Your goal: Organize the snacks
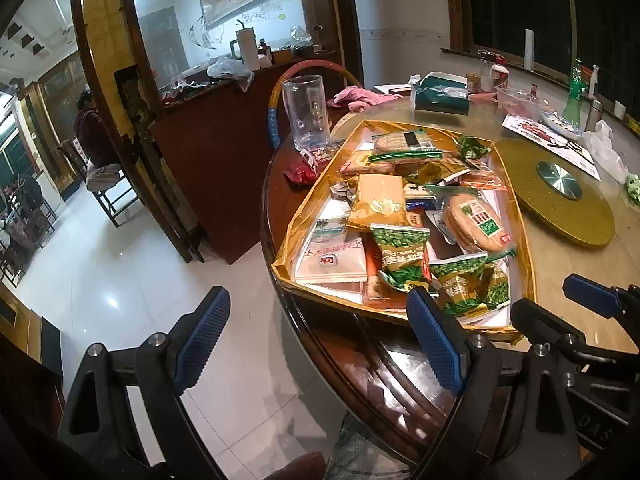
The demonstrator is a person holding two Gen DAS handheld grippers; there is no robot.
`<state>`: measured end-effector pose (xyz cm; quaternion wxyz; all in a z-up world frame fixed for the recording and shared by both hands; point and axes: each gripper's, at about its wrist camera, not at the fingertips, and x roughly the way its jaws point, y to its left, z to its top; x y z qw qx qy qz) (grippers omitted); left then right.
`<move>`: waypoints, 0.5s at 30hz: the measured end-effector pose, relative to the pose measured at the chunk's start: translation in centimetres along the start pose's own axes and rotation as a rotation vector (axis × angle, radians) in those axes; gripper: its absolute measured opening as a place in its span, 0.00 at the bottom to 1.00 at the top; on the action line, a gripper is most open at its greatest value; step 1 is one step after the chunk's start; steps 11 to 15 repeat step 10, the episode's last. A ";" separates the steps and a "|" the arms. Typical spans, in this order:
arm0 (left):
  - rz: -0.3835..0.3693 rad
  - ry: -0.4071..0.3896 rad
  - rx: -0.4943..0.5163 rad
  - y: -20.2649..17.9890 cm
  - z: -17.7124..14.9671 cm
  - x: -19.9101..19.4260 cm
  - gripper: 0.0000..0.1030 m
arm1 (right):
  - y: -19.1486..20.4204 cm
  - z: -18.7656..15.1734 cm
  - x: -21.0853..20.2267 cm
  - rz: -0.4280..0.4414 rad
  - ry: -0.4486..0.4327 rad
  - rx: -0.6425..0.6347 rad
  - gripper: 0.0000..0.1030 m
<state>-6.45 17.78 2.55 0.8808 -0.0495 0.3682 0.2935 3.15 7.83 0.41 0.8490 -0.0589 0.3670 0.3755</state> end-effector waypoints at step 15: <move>-0.022 0.003 -0.004 0.1 1.0 1.4 0.87 | -0.4 0.2 0.8 0.036 -0.003 0.018 0.65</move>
